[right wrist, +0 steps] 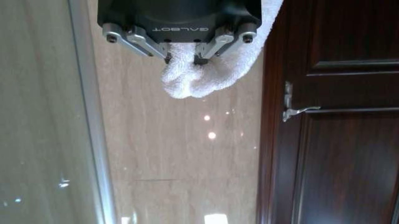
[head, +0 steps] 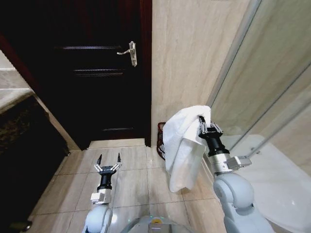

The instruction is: Discard the used towel into the hamper.

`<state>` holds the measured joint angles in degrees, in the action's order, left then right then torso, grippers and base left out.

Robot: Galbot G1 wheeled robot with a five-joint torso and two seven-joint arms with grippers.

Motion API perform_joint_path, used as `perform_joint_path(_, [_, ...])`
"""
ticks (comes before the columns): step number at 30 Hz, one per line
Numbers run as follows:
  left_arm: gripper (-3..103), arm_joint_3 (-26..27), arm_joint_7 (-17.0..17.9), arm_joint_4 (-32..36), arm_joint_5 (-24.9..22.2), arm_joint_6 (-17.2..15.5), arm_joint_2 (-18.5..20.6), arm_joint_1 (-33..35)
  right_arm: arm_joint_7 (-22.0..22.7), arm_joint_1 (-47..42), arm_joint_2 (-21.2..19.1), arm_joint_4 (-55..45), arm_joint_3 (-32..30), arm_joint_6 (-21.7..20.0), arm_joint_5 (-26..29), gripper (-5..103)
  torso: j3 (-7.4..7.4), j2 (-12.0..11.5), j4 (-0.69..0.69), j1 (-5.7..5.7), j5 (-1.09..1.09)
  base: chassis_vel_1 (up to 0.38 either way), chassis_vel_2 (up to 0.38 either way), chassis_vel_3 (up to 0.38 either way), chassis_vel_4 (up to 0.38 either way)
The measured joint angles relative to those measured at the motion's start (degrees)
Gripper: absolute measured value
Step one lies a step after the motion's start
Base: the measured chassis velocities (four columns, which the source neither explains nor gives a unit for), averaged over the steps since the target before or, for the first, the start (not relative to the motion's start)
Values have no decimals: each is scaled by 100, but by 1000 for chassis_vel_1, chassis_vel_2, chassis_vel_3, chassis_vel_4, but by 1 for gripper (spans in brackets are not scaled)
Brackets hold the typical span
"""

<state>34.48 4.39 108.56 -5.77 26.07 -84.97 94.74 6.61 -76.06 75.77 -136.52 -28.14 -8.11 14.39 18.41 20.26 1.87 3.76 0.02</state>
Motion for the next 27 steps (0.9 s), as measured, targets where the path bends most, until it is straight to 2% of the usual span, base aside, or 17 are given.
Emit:
perform_joint_path(11, [100, -103, -4, -201, 3, 25, -22, -70, -139, 3, 204, 183, -112, 171, -32, 13, -1, 0, -1, -2, -2, 0, 0, 0, 0])
perform_joint_path(22, [100, -108, 52, -232, 40, 108, -10, -70, -121, 922, 85, 555, -254, -47, 253, 13, -1, 0, -1, -1, 0, 0, 0, 0, 0])
perform_joint_path(23, [100, -100, 63, -215, 43, 94, -32, -56, -85, 1272, -26, 686, -259, -101, 317, 13, 0, 0, 0, -1, -1, 0, 0, 0, 0])
perform_joint_path(26, [100, -98, 65, -203, 76, 93, -69, -21, -77, 1576, -218, 830, -255, -115, 391, 13, 0, 0, 1, -1, -1, 0, 0, 0, 0])
perform_joint_path(27, [100, -98, 83, -200, 98, 92, -86, 15, -54, 1874, -411, 933, -242, -164, 528, 13, 0, 0, 0, 0, -1, 0, 0, 0, 0])
